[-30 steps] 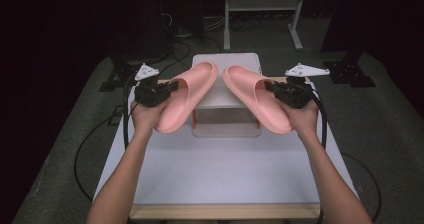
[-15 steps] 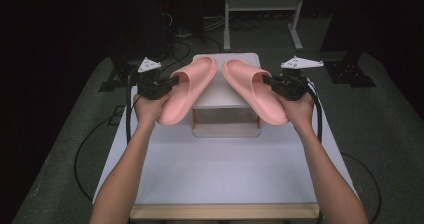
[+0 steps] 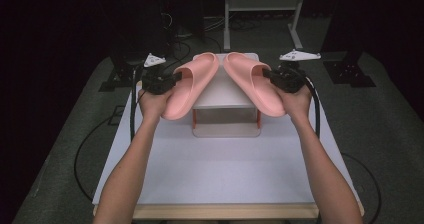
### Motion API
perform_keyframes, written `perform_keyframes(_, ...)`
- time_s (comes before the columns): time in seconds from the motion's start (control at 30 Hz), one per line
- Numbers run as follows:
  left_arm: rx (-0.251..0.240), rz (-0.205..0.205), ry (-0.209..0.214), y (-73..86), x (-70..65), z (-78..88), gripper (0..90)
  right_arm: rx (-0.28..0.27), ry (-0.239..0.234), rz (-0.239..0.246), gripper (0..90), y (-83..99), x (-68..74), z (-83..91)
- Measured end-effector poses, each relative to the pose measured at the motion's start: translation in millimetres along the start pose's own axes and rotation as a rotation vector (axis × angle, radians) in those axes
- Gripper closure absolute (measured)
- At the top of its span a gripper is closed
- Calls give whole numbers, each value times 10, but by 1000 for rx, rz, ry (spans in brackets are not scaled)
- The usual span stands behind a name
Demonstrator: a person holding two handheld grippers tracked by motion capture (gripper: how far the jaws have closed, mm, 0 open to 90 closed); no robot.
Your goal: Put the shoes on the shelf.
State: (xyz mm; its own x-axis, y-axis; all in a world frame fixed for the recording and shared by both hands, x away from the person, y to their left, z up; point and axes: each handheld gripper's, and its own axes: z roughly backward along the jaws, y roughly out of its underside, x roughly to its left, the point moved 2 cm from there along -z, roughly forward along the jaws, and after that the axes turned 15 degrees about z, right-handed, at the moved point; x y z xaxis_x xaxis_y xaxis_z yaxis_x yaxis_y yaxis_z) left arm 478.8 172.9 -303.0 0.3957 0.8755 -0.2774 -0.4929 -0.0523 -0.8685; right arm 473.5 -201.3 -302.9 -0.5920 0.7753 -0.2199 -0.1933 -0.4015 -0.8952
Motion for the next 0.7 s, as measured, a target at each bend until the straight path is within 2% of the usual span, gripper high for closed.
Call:
perform_keyframes(0.27, 13, 12, -13, -44, -18, -99, 831, 15, 9, -4, 838, -30, -45, -73)
perform_keyframes(0.47, 18, 3, -33, -106, -27, -166, 831, 26, 24, -10, 838, -44, -77, -127)
perform_keyframes(0.7, 19, 16, -49, -107, -50, -243, 831, 38, 30, -27, 838, -57, -94, -193)
